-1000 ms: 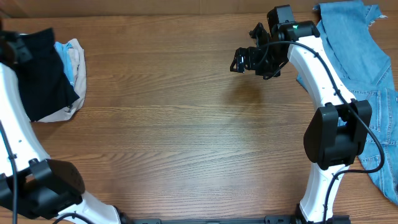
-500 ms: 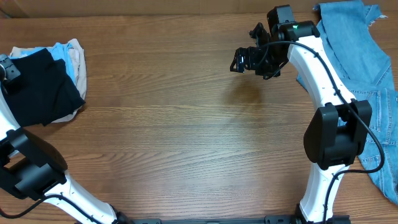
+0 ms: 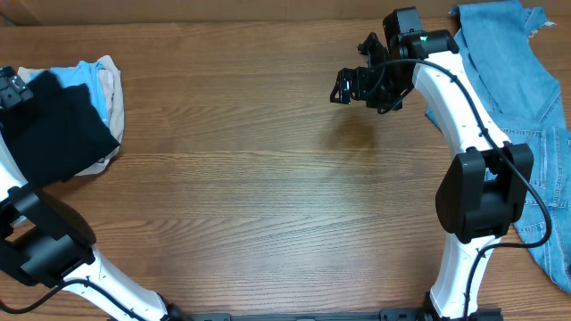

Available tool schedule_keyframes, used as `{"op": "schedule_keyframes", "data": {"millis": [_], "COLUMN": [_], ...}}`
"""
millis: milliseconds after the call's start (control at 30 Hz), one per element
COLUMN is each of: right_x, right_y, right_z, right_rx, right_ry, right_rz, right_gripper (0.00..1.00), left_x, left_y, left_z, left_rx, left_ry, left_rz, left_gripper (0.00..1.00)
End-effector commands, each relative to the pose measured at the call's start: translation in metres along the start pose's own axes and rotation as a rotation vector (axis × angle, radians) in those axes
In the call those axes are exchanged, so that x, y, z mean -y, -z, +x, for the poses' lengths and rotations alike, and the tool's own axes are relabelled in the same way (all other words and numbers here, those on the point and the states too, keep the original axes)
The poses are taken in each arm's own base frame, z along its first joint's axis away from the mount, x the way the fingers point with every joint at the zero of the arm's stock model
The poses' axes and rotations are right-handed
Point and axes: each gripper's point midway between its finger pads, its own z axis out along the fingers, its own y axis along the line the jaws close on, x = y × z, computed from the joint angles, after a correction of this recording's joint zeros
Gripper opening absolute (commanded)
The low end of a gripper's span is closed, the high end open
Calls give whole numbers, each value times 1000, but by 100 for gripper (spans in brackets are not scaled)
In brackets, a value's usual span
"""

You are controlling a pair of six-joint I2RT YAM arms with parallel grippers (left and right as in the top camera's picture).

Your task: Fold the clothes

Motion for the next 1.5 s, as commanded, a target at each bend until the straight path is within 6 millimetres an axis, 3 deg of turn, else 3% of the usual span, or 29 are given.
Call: {"op": "schedule_keyframes", "data": {"millis": [0, 67, 267, 500, 633, 800, 933, 1067, 1200, 1367, 1467], "right_x": [-3, -3, -3, -3, 1, 21, 15, 3, -2, -8, -15], "right_y": [7, 7, 7, 7, 7, 25, 52, 74, 83, 100, 119], "right_z": [-5, -7, -8, -8, -10, -33, -57, -77, -73, -60, -55], "right_rx": [26, 30, 38, 37, 46, 146, 243, 327, 312, 300, 326], "right_ry": [17, 19, 23, 22, 23, 34, 61, 87, 163, 152, 126], "right_rz": [-3, -4, -5, -5, 21, 180, 214, 205, 218, 218, 211], "right_gripper": [100, 100, 100, 100, 100, 100, 100, 100, 100, 100, 100], "left_x": [-14, -14, 19, 59, 110, 169, 217, 246, 253, 229, 217], "left_y": [17, 28, 74, 123, 156, 187, 207, 223, 231, 230, 231], "left_z": [-13, -18, -32, -26, -10, 15, 47, 75, 104, 143, 156], "left_rx": [42, 62, 131, 148, 128, 100, 64, 14, -81, -276, -336], "left_ry": [36, 55, 32, -33, -102, -213, -362, -434, -468, -459, -479], "left_rz": [-60, -53, 95, 167, 341, 470, 536, 590, 620, 558, 520], "left_gripper": [100, 100, 100, 100, 100, 100, 100, 100, 100, 100, 100]}}
